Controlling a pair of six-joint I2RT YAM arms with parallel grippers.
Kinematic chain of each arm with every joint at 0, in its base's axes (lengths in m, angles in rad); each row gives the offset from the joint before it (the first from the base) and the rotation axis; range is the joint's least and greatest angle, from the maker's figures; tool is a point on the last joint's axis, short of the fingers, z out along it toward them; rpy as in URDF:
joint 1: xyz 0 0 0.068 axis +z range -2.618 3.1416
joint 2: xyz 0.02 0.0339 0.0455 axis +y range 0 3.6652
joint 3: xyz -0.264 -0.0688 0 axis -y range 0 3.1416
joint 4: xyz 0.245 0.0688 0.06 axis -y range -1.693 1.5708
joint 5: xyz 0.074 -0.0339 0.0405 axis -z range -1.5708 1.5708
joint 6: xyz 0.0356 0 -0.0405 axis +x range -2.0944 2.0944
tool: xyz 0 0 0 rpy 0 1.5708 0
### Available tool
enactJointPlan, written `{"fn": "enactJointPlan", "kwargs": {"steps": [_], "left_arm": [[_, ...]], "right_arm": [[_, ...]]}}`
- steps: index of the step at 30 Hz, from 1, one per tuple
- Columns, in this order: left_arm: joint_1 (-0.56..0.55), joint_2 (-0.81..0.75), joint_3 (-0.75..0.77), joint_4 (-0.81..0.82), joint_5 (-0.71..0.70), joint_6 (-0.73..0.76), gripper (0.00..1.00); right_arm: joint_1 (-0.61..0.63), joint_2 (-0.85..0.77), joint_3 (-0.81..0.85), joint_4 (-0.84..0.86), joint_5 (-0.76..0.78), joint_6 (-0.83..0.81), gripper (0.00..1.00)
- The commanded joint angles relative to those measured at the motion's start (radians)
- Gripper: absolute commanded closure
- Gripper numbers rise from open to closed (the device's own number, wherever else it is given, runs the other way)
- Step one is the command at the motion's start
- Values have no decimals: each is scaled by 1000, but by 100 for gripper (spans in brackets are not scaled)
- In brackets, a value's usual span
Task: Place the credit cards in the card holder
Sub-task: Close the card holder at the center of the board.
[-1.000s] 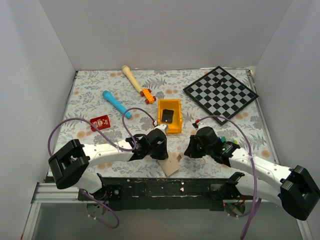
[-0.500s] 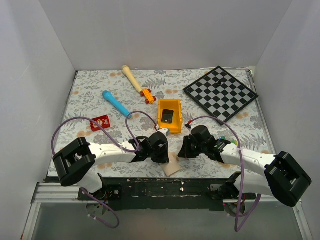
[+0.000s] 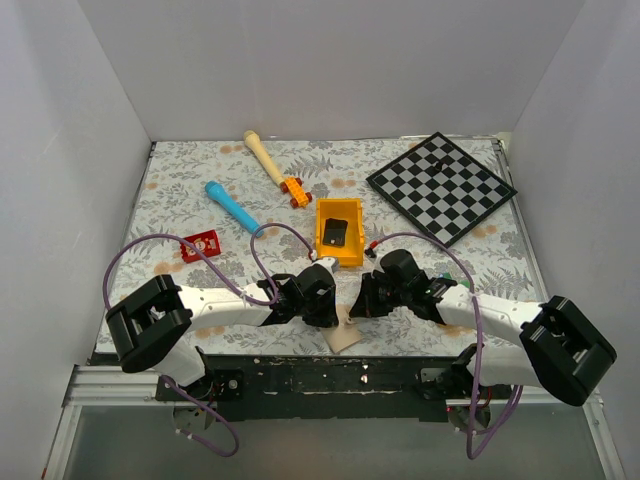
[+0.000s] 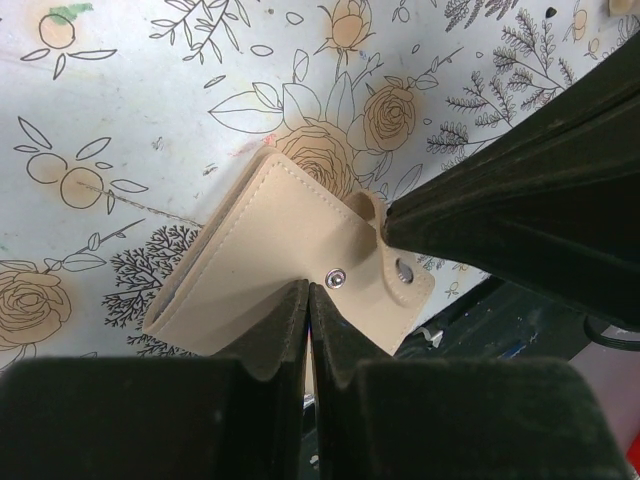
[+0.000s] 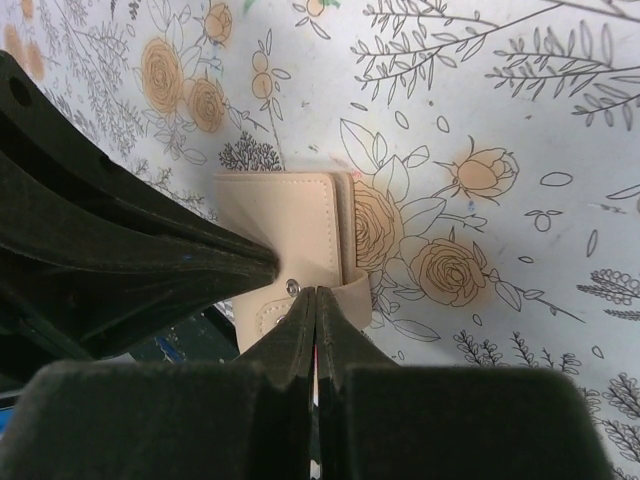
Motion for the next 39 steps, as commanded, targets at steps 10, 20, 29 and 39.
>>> {"fn": "enactJointPlan", "kwargs": {"steps": [10, 20, 29, 39], "left_arm": [[-5, 7, -18, -9, 4, -7, 98], [-7, 12, -18, -1, 5, -4, 98], [-5, 7, -26, 3, 7, -6, 98], [-7, 10, -18, 3, 5, -9, 98]], "right_arm": [[-2, 2, 1, 71, -98, -15, 84], [3, -22, -15, 62, -101, 0, 79], [6, -112, -38, -6, 6, 29, 68], [4, -246, 89, -404, 463, 38, 49]]}}
